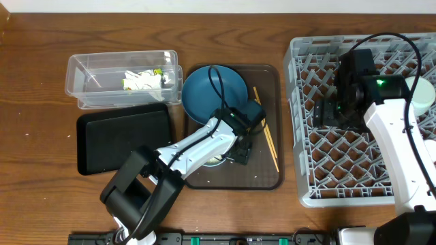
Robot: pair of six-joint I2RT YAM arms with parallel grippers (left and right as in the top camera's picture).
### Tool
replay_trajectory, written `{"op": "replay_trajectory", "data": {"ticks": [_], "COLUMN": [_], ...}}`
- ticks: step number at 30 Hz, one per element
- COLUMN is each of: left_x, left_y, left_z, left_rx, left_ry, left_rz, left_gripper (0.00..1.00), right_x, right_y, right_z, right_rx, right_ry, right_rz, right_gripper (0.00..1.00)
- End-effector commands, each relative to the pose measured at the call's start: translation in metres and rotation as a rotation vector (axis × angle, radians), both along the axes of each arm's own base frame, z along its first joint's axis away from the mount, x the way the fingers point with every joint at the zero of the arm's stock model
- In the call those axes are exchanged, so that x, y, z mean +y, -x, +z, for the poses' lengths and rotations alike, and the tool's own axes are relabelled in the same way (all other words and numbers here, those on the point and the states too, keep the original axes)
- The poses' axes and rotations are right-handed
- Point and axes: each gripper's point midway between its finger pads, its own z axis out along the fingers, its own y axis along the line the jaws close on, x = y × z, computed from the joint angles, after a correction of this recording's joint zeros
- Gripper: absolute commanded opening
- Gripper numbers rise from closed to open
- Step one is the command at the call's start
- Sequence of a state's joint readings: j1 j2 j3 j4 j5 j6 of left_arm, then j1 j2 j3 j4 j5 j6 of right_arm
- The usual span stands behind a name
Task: Sort waste into correct bins and load items into the dishwasher rack
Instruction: 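Reach the left gripper to the small light blue rice bowl and grasp its rim, then lift the rice bowl with the left gripper over the black tray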
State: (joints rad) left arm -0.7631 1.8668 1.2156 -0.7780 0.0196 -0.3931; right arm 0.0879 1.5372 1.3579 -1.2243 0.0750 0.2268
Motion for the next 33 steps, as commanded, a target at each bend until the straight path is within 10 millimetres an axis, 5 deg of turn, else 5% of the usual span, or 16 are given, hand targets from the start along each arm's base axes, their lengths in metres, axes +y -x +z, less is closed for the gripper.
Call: {"op": "replay_trajectory", "data": {"ticks": [1,10,21,33], "left_x": [0.0034,0.0042,0.0037,0.0062], "left_y": [0.0033,0.0041,0.0037,0.0062], "left_z": [-0.0079,-0.0109,-0.0110,-0.0111], "left_rx": [0.012,0.015,0.013,0.023], "left_ry": [-0.019,-0.021,-0.019,-0.029], "left_rz": [0.007,0.008,0.008,0.007], "left_gripper": [0.74,0.66,0.32,0.06], "right_x": [0.0002,0.0002,0.0002,0.0002], "right_y": [0.0004,0.0003,0.0004,0.0004], "right_z": [0.0002,0.0002,0.0002,0.0002], "right_rx": [0.001,0.001,0.001,0.001], "right_ry": [-0.006,-0.006,-0.006,-0.006], "right_rz": [-0.012,-0.012,-0.012,-0.012], "right_gripper": [0.87,0.87,0.87,0.87]}}
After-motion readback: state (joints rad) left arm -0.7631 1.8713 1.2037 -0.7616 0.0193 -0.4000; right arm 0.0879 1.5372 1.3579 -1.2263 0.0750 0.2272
